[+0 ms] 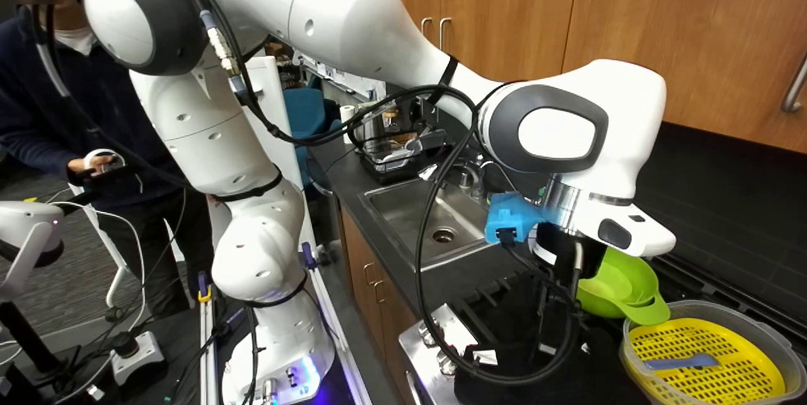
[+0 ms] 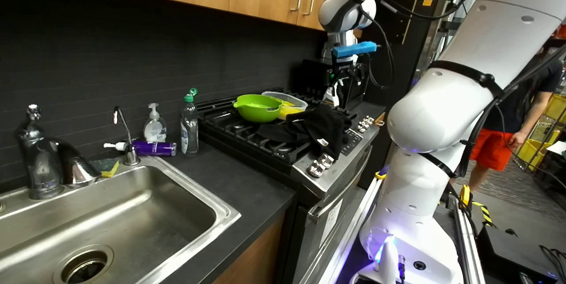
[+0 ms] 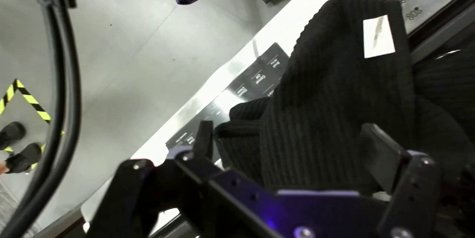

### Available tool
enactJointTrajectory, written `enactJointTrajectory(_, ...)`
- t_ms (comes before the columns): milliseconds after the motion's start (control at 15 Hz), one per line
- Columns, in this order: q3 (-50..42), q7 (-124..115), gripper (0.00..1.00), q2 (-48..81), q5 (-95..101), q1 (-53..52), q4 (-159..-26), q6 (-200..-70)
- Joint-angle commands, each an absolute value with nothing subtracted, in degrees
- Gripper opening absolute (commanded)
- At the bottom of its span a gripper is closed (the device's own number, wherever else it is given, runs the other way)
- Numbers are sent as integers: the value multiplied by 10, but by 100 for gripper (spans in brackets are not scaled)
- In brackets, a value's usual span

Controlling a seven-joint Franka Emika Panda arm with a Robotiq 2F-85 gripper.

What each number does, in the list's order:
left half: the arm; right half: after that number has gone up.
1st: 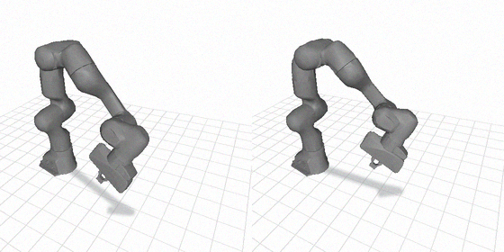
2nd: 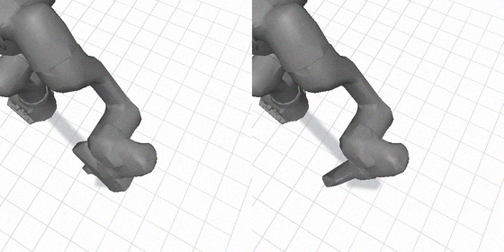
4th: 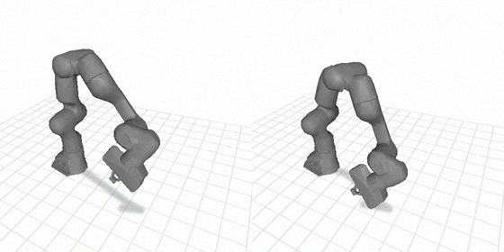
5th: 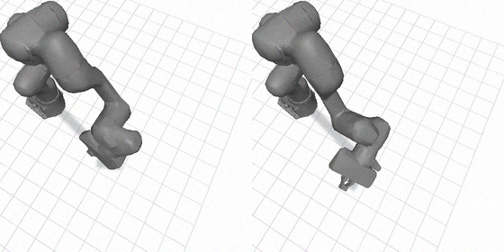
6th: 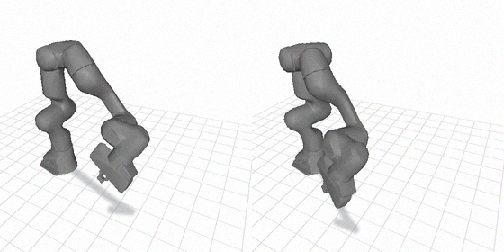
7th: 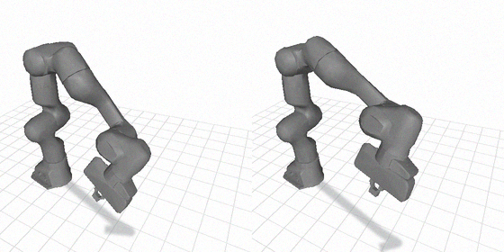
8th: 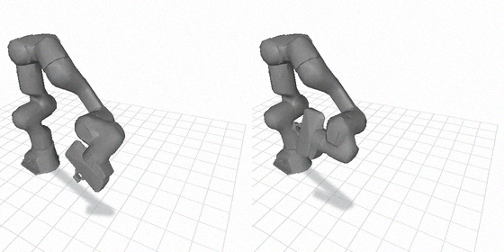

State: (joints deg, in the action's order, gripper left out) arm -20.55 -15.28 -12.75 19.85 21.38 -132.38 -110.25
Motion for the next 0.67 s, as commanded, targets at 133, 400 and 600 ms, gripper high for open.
enactJointTrajectory(133, -209, -89, 100, -96, 129, 212, -1303, -1128)
enactJointTrajectory(400, -201, -122, 100, -100, 158, 217, -1311, -1134)
enactJointTrajectory(600, -197, -152, 100, -94, 184, 219, -1309, -1139)
